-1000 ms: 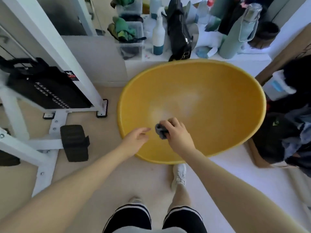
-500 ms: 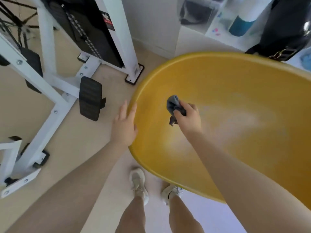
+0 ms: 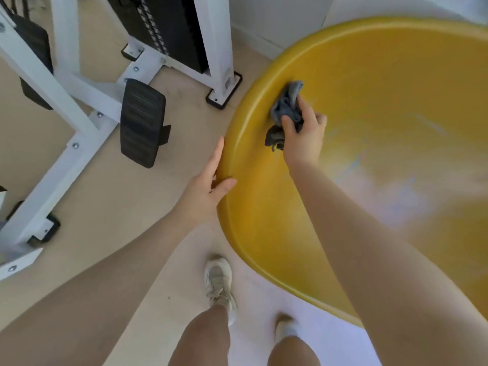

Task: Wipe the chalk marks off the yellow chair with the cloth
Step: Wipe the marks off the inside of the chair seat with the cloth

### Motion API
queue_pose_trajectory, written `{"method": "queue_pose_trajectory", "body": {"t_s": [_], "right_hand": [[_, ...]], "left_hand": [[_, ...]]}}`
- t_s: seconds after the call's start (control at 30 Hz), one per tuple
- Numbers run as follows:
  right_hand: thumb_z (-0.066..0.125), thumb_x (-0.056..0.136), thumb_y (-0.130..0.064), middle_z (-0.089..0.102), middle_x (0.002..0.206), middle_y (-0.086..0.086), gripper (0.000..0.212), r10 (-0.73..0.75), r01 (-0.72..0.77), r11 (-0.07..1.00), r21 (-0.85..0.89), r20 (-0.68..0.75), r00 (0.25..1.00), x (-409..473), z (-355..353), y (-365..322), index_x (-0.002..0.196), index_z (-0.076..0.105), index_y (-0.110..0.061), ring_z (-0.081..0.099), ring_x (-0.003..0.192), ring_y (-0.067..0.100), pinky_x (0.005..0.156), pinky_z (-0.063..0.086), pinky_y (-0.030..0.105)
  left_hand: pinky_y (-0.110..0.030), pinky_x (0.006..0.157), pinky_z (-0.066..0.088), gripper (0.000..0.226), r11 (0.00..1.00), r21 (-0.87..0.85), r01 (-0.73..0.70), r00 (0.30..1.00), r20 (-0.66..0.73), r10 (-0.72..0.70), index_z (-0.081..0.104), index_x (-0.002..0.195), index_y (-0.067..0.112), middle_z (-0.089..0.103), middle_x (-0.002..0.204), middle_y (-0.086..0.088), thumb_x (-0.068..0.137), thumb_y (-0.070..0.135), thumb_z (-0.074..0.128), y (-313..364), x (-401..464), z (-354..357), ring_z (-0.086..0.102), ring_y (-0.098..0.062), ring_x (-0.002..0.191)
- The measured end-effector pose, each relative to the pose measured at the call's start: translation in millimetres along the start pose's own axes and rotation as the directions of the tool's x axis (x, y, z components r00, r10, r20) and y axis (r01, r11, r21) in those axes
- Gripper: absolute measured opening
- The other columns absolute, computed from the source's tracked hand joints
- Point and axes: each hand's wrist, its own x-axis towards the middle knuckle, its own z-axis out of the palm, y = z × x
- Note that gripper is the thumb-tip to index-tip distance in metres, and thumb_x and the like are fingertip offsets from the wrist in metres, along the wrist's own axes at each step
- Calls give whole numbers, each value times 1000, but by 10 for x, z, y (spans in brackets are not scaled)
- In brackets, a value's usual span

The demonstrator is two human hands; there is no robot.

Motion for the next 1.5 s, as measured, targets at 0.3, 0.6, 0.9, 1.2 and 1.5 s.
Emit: {"method": "queue_pose_trajectory", "body": {"t_s": [0.3, 0.6, 0.9, 1.2, 1.5], "right_hand": [[47, 95, -12, 36, 105, 4, 44, -332, 328, 936, 129, 13, 943, -92, 345, 387, 138, 40, -12, 44, 83, 8, 78, 40, 8], [48, 85, -23, 45, 101, 4, 44, -670, 671, 730, 134, 334, 662, -1189, 184, 1263, 126, 54, -9, 47, 94, 10, 84, 41, 19], [46, 88, -14, 51, 112, 21, 43, -632, 620, 770, -152, -40, 774, -219, 446, 743, 130, 51, -15, 50, 96, 38, 84, 42, 45], [50, 76, -5, 54, 109, 19, 48, -611, 639, 768, -47, 247, 752, -845, 269, 1030, 124, 55, -5, 50, 99, 35, 89, 40, 40], [42, 86, -13, 54, 109, 19, 37, -647, 697, 717, 4, 378, 663, -1224, 145, 1566, 119, 56, -19, 50, 94, 32, 86, 42, 37]], "left_hand": [[-23, 105, 37, 50, 962, -46, -269, 936, -246, 251, 1, 125, 57, 19, 145, 21, 97, 32, 35, -404, -9, 332, 33, -5, 132], [-4, 91, 42, 43, 914, -151, -377, 885, -351, 308, 10, 127, 51, 28, 127, 36, 100, 23, 28, -679, -47, 599, 42, 27, 108], [-27, 106, 39, 41, 915, -108, -389, 866, -381, 323, 10, 121, 59, 25, 137, 22, 98, 31, 31, -688, -55, 607, 35, -4, 130], [-30, 108, 40, 49, 919, -31, -393, 804, -497, 327, 17, 141, 34, 33, 144, 11, 99, 21, 39, -748, -118, 728, 40, -5, 130], [-10, 98, 41, 57, 940, -59, -335, 805, -536, 254, 6, 147, 29, 26, 144, 13, 99, 22, 37, -916, -184, 944, 42, 4, 122]]}}
